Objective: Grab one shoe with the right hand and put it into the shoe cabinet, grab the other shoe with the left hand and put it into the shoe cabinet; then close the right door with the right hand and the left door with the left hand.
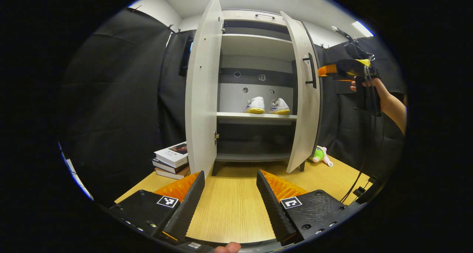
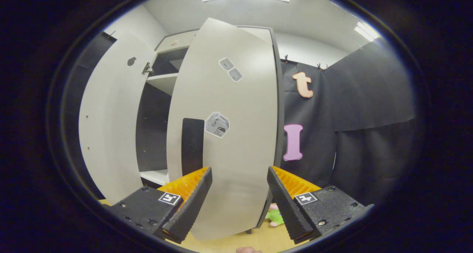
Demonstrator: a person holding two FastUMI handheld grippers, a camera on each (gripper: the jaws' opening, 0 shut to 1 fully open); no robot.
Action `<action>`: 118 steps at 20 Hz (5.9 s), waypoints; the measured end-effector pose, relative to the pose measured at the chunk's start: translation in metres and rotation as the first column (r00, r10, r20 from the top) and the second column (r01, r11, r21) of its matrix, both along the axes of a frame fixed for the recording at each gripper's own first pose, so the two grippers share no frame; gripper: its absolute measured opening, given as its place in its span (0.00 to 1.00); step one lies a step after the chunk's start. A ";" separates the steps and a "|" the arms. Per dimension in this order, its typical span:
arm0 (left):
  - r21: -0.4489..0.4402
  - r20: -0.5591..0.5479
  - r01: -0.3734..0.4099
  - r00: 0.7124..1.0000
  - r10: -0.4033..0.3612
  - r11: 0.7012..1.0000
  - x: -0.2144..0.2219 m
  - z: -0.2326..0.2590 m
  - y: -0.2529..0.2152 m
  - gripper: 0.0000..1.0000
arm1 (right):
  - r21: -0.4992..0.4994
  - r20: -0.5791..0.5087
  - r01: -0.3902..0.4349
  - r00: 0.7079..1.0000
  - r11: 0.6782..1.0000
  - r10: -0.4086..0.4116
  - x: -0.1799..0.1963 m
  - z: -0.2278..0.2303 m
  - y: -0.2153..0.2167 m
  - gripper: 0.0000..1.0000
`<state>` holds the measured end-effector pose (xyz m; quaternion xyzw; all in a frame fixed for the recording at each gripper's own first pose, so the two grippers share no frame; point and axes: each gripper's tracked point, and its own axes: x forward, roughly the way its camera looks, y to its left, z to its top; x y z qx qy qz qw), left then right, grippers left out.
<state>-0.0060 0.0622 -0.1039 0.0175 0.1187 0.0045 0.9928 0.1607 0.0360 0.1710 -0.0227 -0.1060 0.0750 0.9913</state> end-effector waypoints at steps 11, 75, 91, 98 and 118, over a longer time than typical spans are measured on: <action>0.018 0.060 0.019 0.998 -0.020 1.000 0.021 0.026 -0.009 0.85 | 0.043 -0.052 -0.008 0.999 0.999 0.010 -0.113 -0.110 0.014 0.97; -0.119 0.200 0.031 0.980 -0.006 0.992 0.201 0.206 0.033 0.90 | 0.043 -0.194 0.106 0.976 0.993 -0.096 -0.145 -0.219 -0.024 0.98; -0.019 0.268 0.061 0.962 -0.054 0.998 0.191 0.226 -0.001 0.91 | 0.068 -0.190 0.169 0.970 0.983 -0.154 -0.143 -0.215 -0.048 0.98; -0.082 0.221 0.109 0.971 -0.089 0.991 0.114 0.179 -0.021 0.91 | 0.048 -0.163 0.119 0.980 0.992 -0.109 -0.148 -0.207 -0.033 0.98; -0.080 0.079 0.140 0.988 -0.134 0.987 -0.023 0.038 -0.091 0.92 | -0.015 -0.220 0.051 0.974 0.999 -0.053 -0.179 -0.241 0.003 0.98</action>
